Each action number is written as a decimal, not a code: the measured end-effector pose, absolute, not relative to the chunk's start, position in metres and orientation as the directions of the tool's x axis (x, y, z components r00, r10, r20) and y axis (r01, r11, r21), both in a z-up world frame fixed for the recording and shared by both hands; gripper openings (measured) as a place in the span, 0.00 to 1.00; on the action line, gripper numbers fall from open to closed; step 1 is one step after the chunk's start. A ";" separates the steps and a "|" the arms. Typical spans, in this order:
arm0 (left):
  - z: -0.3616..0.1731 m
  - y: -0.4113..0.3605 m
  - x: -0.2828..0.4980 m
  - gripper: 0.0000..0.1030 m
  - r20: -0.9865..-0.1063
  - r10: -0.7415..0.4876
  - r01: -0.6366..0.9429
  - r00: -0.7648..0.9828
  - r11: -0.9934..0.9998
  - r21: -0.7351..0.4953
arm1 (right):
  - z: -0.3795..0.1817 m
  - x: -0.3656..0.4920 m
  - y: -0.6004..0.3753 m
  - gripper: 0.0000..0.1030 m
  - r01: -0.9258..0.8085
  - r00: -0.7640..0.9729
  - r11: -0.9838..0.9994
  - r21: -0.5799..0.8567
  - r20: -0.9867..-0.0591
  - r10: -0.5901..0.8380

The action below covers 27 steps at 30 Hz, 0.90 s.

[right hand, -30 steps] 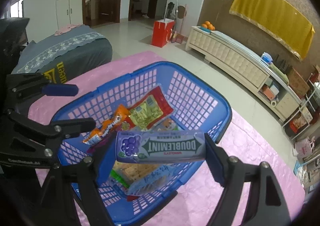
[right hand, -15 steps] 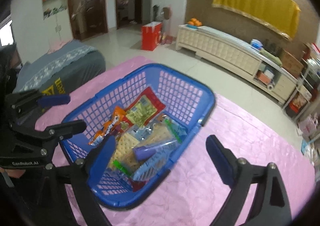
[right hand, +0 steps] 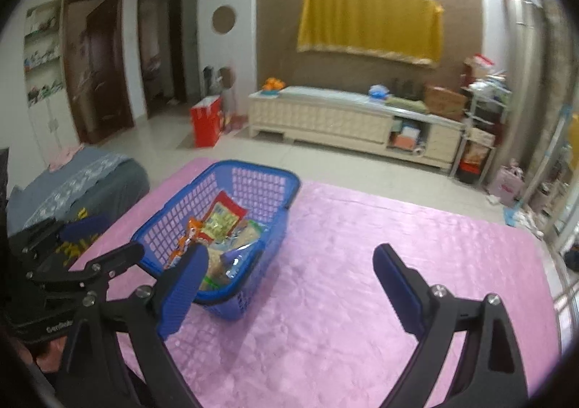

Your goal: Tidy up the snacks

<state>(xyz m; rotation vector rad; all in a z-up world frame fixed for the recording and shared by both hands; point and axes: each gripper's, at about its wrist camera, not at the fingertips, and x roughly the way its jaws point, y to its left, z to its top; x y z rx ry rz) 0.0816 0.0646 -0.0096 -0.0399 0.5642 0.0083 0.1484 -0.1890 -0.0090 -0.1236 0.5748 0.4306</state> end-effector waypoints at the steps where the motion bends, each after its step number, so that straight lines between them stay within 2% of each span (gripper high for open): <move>1: -0.005 0.060 0.073 0.64 -0.515 -0.010 -0.011 0.857 0.999 -0.038 | -0.007 0.140 -0.195 0.92 -0.413 0.764 0.911 0.006 -0.541 0.350; 2: -0.002 0.055 0.065 0.76 -0.497 -0.008 -0.009 0.868 0.999 -0.031 | -0.005 0.133 -0.198 0.94 -0.398 0.772 0.918 0.004 -0.540 0.337; 4: 0.008 0.044 0.050 0.87 -0.453 0.011 -0.011 0.892 1.000 0.004 | -0.002 0.124 -0.204 1.00 -0.380 0.779 0.925 0.004 -0.538 0.322; 7: 0.020 0.034 0.033 0.90 -0.409 0.022 -0.014 0.912 1.000 0.023 | 0.005 0.105 -0.212 1.00 -0.362 0.803 0.932 0.003 -0.507 0.314; 8: 0.023 0.033 0.029 0.97 -0.404 0.018 -0.011 0.915 1.000 0.019 | 0.010 0.097 -0.215 1.00 -0.356 0.815 0.935 -0.008 -0.492 0.306; 9: 0.026 0.032 0.024 1.00 -0.394 0.016 -0.012 0.919 1.000 0.012 | 0.012 0.091 -0.215 1.00 -0.349 0.823 0.937 -0.019 -0.484 0.297; 14: 0.036 0.031 0.004 1.00 -0.361 0.014 -0.022 0.932 1.000 -0.018 | 0.024 0.065 -0.216 1.00 -0.319 0.864 0.945 -0.070 -0.430 0.260; 27: 0.044 0.022 -0.031 1.00 -0.333 -0.012 0.011 0.943 1.000 -0.007 | 0.029 0.029 -0.224 1.00 -0.305 0.872 0.952 -0.004 -0.403 0.277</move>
